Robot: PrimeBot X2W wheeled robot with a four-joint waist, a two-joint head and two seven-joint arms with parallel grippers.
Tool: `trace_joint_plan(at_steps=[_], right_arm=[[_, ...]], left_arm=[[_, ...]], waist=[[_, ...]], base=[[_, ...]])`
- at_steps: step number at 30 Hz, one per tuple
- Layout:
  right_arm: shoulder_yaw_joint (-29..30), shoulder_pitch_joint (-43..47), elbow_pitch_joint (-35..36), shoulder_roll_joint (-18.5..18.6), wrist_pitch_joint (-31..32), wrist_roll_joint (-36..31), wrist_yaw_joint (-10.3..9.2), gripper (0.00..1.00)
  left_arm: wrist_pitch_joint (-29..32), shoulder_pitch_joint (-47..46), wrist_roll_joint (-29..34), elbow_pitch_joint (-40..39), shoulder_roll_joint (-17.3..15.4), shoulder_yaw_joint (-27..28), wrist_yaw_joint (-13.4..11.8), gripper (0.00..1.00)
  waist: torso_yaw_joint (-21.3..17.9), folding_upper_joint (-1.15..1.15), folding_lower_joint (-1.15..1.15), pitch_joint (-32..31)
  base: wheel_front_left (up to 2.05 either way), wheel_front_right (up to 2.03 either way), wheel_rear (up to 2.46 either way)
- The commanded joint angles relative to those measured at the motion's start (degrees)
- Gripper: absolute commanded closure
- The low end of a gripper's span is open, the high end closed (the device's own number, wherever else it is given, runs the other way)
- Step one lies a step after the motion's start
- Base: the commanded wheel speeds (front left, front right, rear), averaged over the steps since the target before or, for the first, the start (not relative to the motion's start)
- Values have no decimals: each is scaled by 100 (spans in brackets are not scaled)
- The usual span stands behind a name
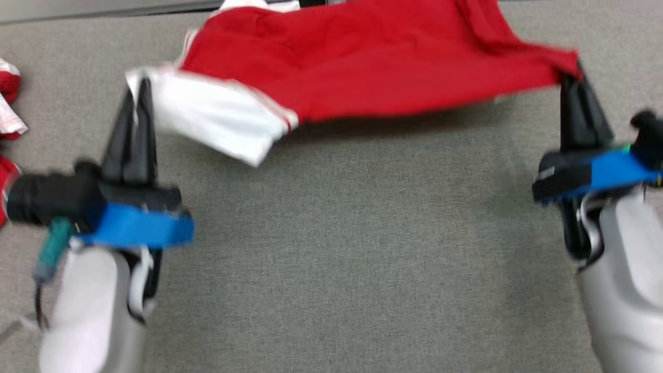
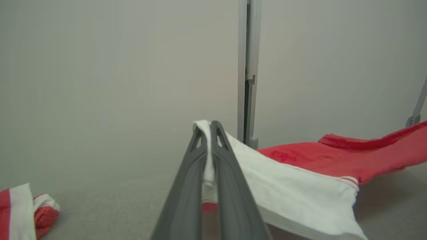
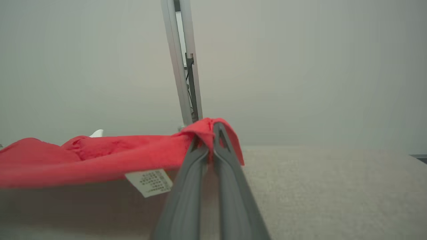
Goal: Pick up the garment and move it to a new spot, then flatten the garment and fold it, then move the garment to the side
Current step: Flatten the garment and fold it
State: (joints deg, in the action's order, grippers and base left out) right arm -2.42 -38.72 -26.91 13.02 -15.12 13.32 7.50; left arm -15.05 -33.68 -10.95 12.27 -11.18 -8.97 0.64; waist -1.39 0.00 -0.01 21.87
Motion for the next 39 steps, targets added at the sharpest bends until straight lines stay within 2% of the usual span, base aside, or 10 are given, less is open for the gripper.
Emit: trace_joint_plan(at_steps=[1, 10, 14, 21, 31, 39], right_arm=[[51, 513, 147, -59, -3, 117, -2, 100], [256, 2361, 467, -395, -3, 427, -2, 100], [320, 2973, 466, -449, -3, 433, -2, 100], [436, 3863, 595, -412, 53, 434, -3, 100], [562, 4438, 1022, -545, 303, 456, -2, 100], [630, 4215, 1034, -485, 428, 336, -2, 100]], left_arm=[[-17, 569, -49, -207, 57, 44, -47, 100], [-17, 2700, -231, -628, 382, 121, -204, 100], [-17, 3315, -317, -580, 498, 104, -181, 100], [-18, 4137, -389, -693, 597, 144, -283, 100], [-18, 4463, -412, -737, 624, 57, -207, 100], [-18, 4041, -276, -606, 466, -64, 19, 100]], waist=[[-13, 0, 1, -217], [-39, 0, 1, -800], [-27, 0, 1, -1068], [27, 0, 1, -1458], [57, 0, 1, -1560], [75, 0, 1, -1559]], base=[[0, 0, 0], [0, 0, 0], [0, 0, 0], [0, 0, 0], [0, 0, 0], [0, 0, 0]])
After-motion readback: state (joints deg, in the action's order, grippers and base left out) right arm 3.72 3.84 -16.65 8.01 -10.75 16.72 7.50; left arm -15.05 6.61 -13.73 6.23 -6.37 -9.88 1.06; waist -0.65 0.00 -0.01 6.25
